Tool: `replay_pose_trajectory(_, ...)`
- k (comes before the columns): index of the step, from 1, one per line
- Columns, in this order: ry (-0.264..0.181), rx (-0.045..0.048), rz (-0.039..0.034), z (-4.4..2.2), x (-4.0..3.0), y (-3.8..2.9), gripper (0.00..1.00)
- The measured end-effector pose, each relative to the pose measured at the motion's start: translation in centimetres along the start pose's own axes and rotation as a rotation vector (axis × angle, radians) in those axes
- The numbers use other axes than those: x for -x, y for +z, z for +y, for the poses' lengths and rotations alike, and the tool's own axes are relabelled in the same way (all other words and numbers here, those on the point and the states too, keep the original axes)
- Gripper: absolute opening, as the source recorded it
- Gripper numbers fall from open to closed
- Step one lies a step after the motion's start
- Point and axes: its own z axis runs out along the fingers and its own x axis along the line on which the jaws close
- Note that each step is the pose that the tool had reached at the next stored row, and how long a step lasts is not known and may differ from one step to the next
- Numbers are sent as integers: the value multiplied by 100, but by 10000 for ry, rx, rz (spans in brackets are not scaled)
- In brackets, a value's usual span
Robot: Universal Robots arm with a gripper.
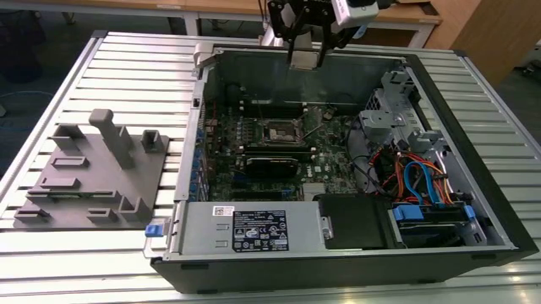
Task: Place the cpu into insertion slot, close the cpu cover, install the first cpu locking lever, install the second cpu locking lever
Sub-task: 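Place the cpu into insertion slot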
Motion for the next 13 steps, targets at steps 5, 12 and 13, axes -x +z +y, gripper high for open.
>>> replay_pose_trajectory(5,142,2,-12,0,0,0,54)
replay_pose_trajectory(12,145,3,-13,0,0,0,54)
replay_pose_trajectory(13,153,3,-14,0,0,0,54)
